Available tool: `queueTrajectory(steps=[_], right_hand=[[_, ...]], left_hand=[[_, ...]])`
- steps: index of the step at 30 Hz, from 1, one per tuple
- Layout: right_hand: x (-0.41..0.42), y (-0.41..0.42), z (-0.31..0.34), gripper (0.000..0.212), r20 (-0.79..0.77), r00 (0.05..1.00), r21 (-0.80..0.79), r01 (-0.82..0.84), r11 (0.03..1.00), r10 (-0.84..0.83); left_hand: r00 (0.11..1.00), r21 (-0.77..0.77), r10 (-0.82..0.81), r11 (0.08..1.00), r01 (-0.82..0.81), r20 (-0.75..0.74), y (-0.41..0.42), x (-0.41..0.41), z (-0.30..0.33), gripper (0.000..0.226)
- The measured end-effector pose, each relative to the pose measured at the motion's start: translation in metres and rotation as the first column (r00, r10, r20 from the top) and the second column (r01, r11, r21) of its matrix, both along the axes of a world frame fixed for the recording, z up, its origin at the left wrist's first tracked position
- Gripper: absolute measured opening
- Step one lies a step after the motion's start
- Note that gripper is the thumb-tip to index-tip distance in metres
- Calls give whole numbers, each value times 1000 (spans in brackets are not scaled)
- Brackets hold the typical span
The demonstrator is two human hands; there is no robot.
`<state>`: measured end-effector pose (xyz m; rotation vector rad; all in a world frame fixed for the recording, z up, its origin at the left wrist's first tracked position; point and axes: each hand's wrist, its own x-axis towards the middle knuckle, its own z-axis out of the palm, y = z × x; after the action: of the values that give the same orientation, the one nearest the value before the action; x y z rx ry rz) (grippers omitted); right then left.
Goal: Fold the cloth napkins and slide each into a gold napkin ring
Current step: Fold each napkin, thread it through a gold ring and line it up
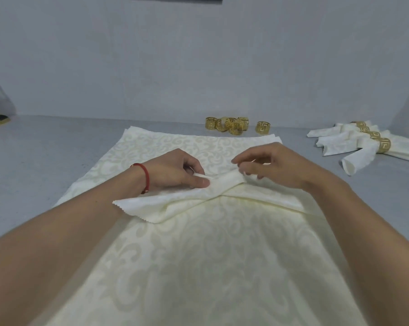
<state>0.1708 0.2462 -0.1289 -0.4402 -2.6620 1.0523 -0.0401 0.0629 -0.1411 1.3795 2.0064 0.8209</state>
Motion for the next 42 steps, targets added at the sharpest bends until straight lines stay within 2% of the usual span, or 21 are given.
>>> queueTrajectory(steps=[9, 13, 15, 17, 19, 21, 24, 26, 28, 31, 32, 34, 38, 40, 42], right_hand=[[-11, -14, -18, 3, 22, 999, 65, 23, 998, -25], [-15, -16, -19, 4, 5, 999, 66, 45, 997, -45], [-16, -16, -19, 4, 4, 998, 65, 70, 995, -70], [-17, -17, -21, 5, 2, 998, 77, 70, 995, -71], [-17, -18, -20, 6, 5, 998, 73, 57, 996, -57], [-15, -16, -17, 9, -21, 997, 37, 70, 997, -70], [-6, -4, -9, 20, -197, 959, 11, 212, 977, -206], [1, -3, -7, 16, -282, 941, -17, 192, 981, -189], [3, -14, -10, 16, -253, 966, 61, 72, 996, -54], [-11, -30, -27, 35, -39, 999, 298, -15, 955, 28], [-15, -33, -32, 33, -14, 1000, 380, -12, 925, 19], [-21, -33, -36, 24, -77, 997, 456, 28, 889, 8], [-22, -31, -37, 17, -157, 988, 348, 46, 937, 10], [-23, -29, -37, 16, -165, 986, 301, 43, 953, 7], [-23, -27, -38, 15, -189, 982, 224, 50, 973, -7]], left_hand=[[993, -99, -38, 994, 50, 114, 0, -11, 20, 25], [996, -158, -81, 985, 76, -26, 5, -7, 29, 16], [992, -189, -65, 981, 43, -110, 10, 3, 32, 29], [962, -217, -41, 976, -19, -268, 13, 15, 32, 49], [917, -180, -23, 982, -53, -399, 16, 23, 29, 45], [895, -137, -24, 990, -42, -445, 18, 26, 24, 35], [894, -121, -14, 992, -45, -447, 20, 24, 21, 30], [900, -122, -9, 991, -49, -435, 20, 21, 22, 29], [904, -114, -9, 992, -44, -427, 21, 19, 22, 28], [904, -125, -50, 992, -4, -424, 21, 17, 25, 26], [905, -122, -60, 992, 9, -422, 22, 16, 25, 25], [900, -86, -55, 996, 19, -432, 20, 17, 23, 23], [813, 69, -68, 989, 132, -578, 17, 23, 13, 20], [781, 99, -59, 983, 153, -621, 16, 26, 12, 24], [758, 111, -38, 983, 145, -651, 19, 28, 13, 18]])
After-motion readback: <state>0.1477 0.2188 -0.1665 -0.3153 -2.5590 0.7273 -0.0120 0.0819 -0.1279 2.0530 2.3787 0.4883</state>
